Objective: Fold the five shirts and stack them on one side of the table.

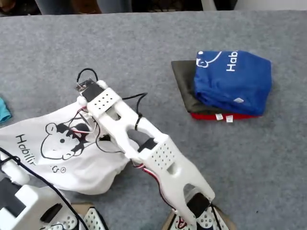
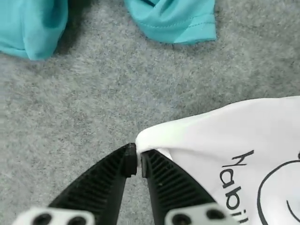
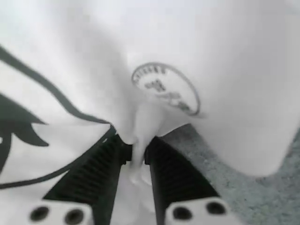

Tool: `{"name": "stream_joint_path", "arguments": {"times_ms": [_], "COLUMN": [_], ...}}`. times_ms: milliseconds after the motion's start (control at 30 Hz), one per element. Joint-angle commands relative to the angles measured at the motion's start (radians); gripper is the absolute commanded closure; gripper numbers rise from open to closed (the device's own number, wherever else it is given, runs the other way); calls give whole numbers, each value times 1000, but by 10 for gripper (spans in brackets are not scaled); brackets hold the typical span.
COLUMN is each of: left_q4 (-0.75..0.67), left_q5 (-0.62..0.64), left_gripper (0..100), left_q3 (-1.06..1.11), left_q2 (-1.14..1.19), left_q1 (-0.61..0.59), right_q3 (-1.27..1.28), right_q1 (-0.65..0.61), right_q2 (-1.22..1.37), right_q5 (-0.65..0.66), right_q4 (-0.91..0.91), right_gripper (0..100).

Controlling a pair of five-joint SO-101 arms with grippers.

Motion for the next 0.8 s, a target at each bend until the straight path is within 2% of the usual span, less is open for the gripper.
{"name": "stream_joint_path", "arguments": {"times_ms": [0,267,533,600,767], "left_q4": [6,6,9,41,63], "left_q5": [6,6,5,-3,-23], "left_gripper": [971,971,971,971,971], "left_q3": [-2,-2,-2,-8,-2], "left_q2": [-9,-9,-9,-9,-9], "left_q1": [-1,-4,-7,-7,1], "right_q3": [143,839,1050,1096,1127], "right_q1": [26,58,216,233,238], "right_q2": [-133,-607,-917,-955,-1046], "right_q5": [48,299,517,551,565], "right_q4": [25,15,21,21,20], "right_gripper": [986,986,982,926,659]}}
